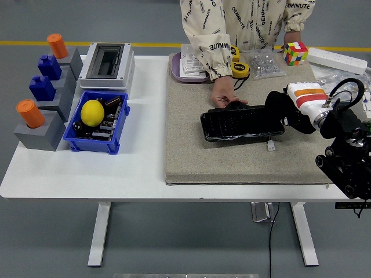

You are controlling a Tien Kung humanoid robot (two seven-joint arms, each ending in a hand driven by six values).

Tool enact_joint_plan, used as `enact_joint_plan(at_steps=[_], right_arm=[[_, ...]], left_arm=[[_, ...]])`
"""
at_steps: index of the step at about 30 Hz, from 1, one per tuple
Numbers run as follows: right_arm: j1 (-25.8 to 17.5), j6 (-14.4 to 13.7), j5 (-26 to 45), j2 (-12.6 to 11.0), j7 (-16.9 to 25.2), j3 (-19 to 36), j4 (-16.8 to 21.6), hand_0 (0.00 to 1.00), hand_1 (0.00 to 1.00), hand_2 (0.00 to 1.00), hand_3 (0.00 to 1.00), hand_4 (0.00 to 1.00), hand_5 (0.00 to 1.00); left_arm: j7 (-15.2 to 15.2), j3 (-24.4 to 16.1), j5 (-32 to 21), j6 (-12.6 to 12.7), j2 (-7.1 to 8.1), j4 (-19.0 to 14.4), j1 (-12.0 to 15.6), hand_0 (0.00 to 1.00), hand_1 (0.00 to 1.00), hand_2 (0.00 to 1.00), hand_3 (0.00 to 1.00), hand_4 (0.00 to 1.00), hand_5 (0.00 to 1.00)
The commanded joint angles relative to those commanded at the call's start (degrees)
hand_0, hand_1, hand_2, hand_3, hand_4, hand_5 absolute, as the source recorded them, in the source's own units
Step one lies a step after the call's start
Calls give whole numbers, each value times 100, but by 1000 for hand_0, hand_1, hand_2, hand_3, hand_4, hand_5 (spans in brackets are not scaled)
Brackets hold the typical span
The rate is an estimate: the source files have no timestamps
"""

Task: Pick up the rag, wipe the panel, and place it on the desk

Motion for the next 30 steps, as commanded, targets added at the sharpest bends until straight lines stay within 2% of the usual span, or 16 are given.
enact_joint_plan(at_steps=[3,30], right_arm=[[49,1,37,76,-9,-149,20,232,319,355,395,998,97],[669,54,461,811,-136,-2313,1093,235,321,356,397,998,96]], left_arm=[[0,8,8,-1,6,0,3,650,696,742,567,599,477],[7,14,31,-2,23,0,-26,651,696,741,567,599,477]])
